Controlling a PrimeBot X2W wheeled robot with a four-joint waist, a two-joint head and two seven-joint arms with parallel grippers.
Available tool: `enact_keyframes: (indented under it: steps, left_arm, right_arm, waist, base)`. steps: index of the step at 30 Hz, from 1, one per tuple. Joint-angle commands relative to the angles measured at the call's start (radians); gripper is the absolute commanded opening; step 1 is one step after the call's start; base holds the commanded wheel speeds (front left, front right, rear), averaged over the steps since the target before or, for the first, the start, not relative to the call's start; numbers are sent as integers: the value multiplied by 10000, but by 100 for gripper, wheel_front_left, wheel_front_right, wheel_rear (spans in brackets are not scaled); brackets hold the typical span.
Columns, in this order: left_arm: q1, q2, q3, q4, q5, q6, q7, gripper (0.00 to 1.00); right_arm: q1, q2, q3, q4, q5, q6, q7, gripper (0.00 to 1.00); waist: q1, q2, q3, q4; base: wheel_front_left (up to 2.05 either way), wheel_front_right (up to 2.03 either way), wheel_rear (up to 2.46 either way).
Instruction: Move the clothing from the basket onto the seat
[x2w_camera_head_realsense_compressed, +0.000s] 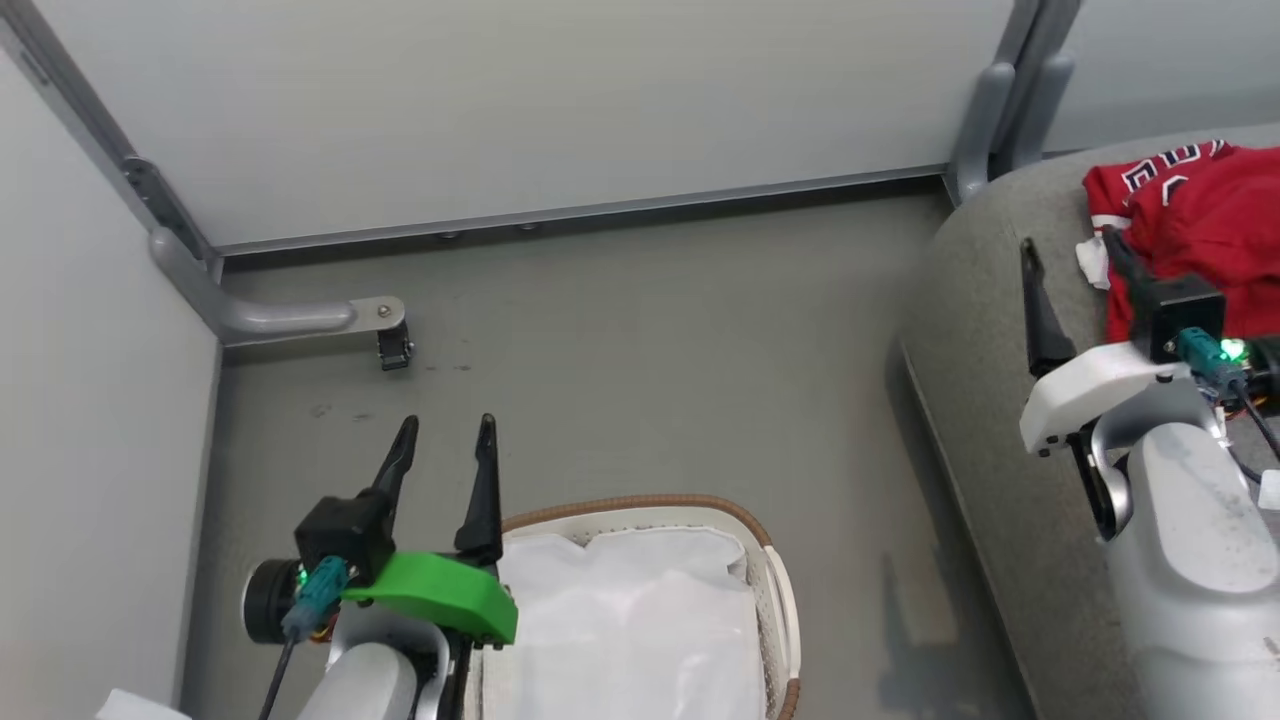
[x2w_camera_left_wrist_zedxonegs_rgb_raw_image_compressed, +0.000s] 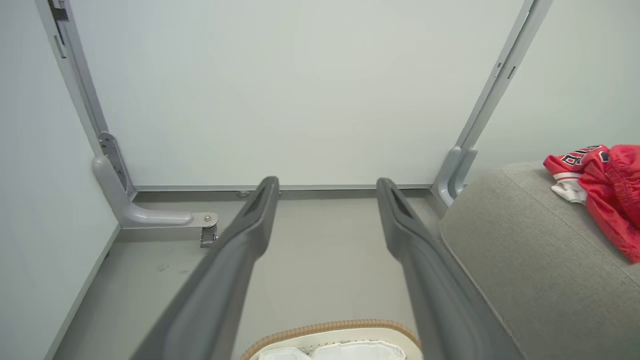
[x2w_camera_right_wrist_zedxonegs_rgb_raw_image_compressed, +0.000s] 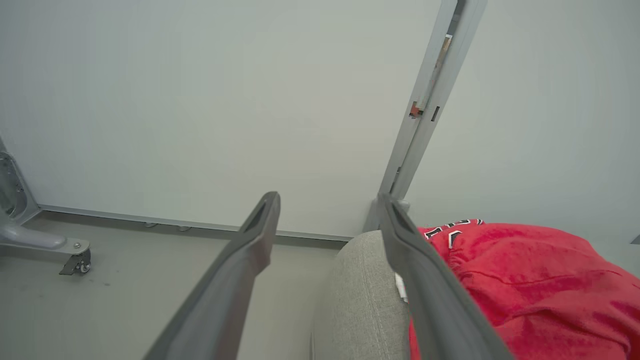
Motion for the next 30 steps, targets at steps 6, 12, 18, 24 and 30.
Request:
enact_keyframes:
  steps: [6, 12, 18, 24, 30]
  left_arm:
    - [1101, 149, 878, -403, 45, 108, -3, 100]
    - [2026, 116, 1453, -788, 84, 63, -5, 100]
    - [2822, 67, 1805, -1120, 96, -79, -4, 100]
    - [3295, -14, 1866, -1270, 147, -244, -4, 100]
    - [3510, -94, 1915, -1361, 131, -255, -4, 100]
  right_arm:
    - [1129, 552, 391, -556, 506, -15, -48, 100]
    - [2384, 709, 743, -1196, 1075, -15, -48, 100]
    - [3501, 707, 1167, -1839, 1607, -15, -50, 100]
    - [4369, 706, 1232, -2458, 1830, -15, -48, 100]
    - [4747, 709, 1177, -2729, 2002, -15, -48, 100]
  waist:
    - [1, 0, -776, 681]
    - [1, 0, -938, 727]
    - [1, 0, -1051, 618]
    - [1, 0, -1149, 589]
    - [1, 0, -1217, 466]
  base:
    - [0, 0, 0]
    - [0, 0, 0]
    - [0, 0, 0]
    - [0, 0, 0]
    - [0, 0, 0]
